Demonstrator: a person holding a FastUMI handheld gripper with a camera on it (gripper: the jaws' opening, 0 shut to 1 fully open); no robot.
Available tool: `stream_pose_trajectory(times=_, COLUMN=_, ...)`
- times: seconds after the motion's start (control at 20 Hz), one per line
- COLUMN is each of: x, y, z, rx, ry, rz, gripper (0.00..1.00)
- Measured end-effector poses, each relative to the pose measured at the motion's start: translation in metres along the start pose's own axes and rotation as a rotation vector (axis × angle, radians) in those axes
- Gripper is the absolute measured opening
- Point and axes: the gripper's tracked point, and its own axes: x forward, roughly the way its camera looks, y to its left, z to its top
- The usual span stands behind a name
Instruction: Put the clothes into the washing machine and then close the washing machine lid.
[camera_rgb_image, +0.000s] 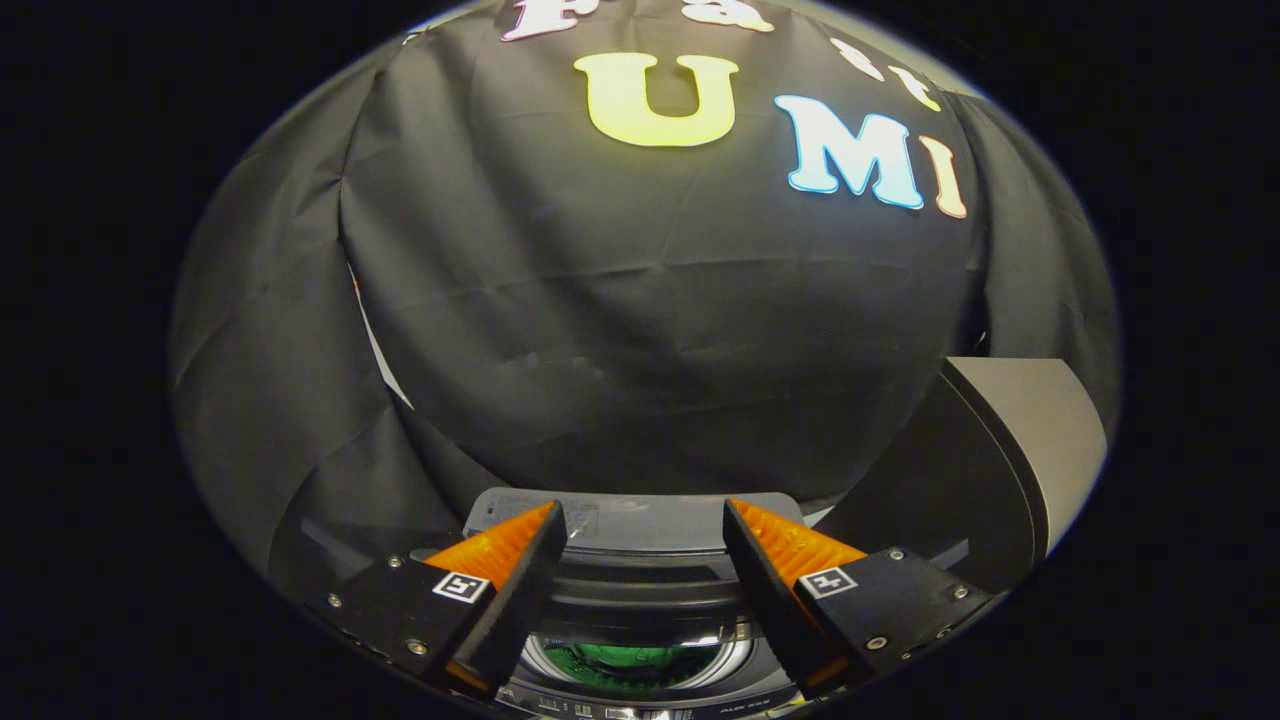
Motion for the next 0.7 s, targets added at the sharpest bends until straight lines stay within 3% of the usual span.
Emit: stream_pose_trajectory(times=0.7, x=-0.019, y=0.010, z=-0.059, rx=0.002, ry=0.043, rz=-0.016, gripper=0.96)
